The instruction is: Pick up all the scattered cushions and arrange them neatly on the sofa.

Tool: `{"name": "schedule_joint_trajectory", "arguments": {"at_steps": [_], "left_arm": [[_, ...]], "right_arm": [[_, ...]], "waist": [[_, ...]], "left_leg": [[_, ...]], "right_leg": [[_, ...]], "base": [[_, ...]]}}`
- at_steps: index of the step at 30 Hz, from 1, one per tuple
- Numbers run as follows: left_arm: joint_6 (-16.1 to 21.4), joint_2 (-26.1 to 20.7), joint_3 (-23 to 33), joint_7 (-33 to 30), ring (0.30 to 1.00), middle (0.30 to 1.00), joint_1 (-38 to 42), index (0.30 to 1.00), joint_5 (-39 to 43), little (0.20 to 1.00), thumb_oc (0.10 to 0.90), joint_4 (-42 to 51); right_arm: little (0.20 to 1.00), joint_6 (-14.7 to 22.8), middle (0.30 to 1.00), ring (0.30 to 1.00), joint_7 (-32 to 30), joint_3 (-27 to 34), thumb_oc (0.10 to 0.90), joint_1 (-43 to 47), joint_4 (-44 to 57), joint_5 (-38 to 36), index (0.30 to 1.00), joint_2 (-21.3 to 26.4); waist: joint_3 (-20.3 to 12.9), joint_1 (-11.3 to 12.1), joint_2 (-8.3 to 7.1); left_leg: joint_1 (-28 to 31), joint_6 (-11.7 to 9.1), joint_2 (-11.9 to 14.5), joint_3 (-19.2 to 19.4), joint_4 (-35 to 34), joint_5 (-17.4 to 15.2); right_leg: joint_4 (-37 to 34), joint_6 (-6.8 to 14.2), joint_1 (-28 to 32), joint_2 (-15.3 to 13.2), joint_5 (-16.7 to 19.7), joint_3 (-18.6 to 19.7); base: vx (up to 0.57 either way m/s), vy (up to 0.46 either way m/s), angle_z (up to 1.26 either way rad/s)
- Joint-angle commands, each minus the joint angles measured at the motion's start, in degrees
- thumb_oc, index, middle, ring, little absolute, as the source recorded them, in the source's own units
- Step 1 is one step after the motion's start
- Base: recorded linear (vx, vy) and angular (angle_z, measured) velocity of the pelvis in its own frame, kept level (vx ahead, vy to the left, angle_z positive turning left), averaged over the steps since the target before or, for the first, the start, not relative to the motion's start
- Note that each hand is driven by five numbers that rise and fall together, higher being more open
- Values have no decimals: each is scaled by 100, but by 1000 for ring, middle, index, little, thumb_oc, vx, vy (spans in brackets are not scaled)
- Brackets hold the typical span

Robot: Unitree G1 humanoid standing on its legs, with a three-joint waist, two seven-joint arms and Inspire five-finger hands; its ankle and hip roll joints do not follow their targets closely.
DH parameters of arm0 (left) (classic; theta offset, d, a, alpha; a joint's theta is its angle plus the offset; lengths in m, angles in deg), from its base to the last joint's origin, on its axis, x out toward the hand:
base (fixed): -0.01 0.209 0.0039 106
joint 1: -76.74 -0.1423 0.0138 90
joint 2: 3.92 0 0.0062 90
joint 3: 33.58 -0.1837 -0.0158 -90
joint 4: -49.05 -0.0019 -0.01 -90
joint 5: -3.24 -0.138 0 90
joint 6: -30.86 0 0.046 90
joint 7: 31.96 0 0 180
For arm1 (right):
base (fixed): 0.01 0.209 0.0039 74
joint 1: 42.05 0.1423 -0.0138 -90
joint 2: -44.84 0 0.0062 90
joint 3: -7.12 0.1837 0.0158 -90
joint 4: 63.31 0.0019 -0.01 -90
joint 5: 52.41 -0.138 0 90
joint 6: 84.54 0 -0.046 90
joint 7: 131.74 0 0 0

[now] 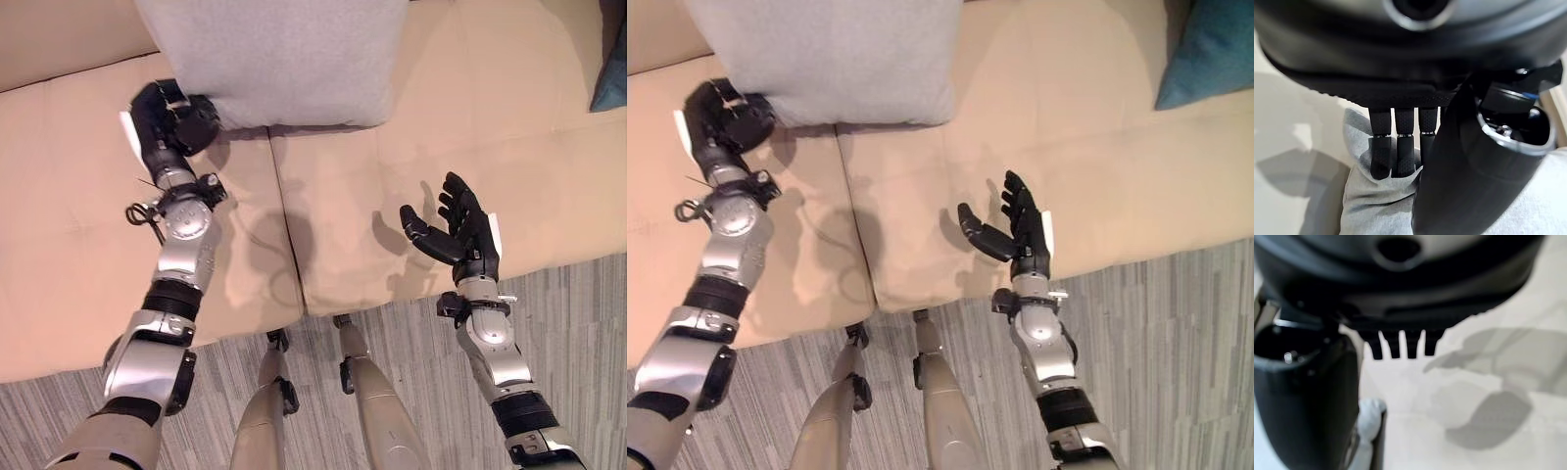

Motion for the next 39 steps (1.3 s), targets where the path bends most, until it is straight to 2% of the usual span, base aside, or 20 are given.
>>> {"name": "schedule_joint_trajectory", "arguments": {"at_steps": [1,6,7,8,9,15,17,21,24,32,33,36,39], "left_arm": [[775,-53,-243,50,300,300,123,300,-141,300,400,417],[699,-179,-260,55,300,300,42,300,-282,300,400,371],[672,-249,-266,43,578,578,74,578,-353,578,585,334],[672,-251,-267,42,698,698,78,698,-354,698,665,331],[620,-453,-270,18,900,900,173,900,-482,900,800,256],[613,-979,-134,-3,900,900,380,900,-444,900,800,22],[625,-1023,-95,1,900,900,352,900,-421,900,800,35],[596,-1050,150,188,900,900,-297,900,-404,900,800,143],[561,-942,318,393,900,900,-1052,900,-443,900,800,253],[509,-35,352,1428,900,900,-3718,900,-306,900,800,1112],[506,-33,351,1429,900,900,-3737,900,-307,900,800,1123],[340,70,270,1858,900,900,-4686,900,-488,900,800,1013],[249,75,227,1994,900,900,-4991,900,-631,900,800,837]], "right_arm": [[900,505,900,900,-162,329,800,-190,304,91,900,-99],[900,507,900,900,-161,348,800,-148,294,94,900,-102],[900,510,900,900,-151,353,800,-152,291,87,900,-88],[900,511,900,900,-150,353,800,-149,290,86,900,-90],[900,511,900,900,-122,357,800,-175,300,81,900,-46],[900,485,900,900,-37,383,800,-327,326,87,900,39],[900,481,900,900,-33,378,800,-356,337,94,900,45],[900,413,900,900,48,387,800,-564,462,177,900,31],[900,356,900,900,112,457,800,-758,448,199,900,35],[900,144,900,900,370,661,800,-1495,284,331,900,-27],[900,144,900,900,370,658,800,-1510,288,332,900,-26],[900,1,900,900,473,584,800,-1816,-166,607,900,-38],[900,-73,900,900,468,505,800,-1902,-535,755,900,-47]], "waist": [[-683,100,-107],[-675,134,-118],[-675,129,-117],[-675,128,-119],[-681,124,-116],[-726,122,-120],[-736,125,-118],[-839,206,-129],[-957,272,-163],[-1207,593,-281],[-1202,592,-280],[-1304,774,-318],[-1338,847,-344]], "left_leg": [[307,-445,48,-282,8,-444],[309,-447,58,-302,8,-437],[300,-450,60,-302,8,-435],[297,-450,60,-303,8,-434],[284,-456,67,-315,8,-428],[330,-466,73,-335,8,-423],[350,-467,77,-335,8,-427],[604,-472,97,-327,8,-458],[824,-473,104,-324,8,-464],[1695,-466,107,-357,8,-572],[1714,-467,108,-359,8,-576],[2113,-439,89,-437,8,-609],[2333,-415,92,-496,8,-637]], "right_leg": [[20,812,232,-372,-290,-365],[20,819,241,-385,-289,-394],[20,820,231,-384,-286,-396],[20,820,229,-384,-286,-396],[20,819,216,-385,-280,-403],[20,813,270,-391,-274,-425],[20,813,297,-398,-279,-433],[20,796,578,-401,-326,-474],[20,786,820,-429,-345,-515],[20,748,1819,-420,-583,-733],[20,748,1839,-420,-587,-736],[20,706,2327,-391,-729,-876],[20,687,2563,-372,-796,-945]], "base": [[0,0,0],[0,0,0],[0,0,0],[0,0,0],[0,0,0],[0,0,0],[0,0,0],[27,-3,1],[39,-13,1],[76,-32,13],[42,-11,28],[55,-27,23],[25,-13,27]]}}
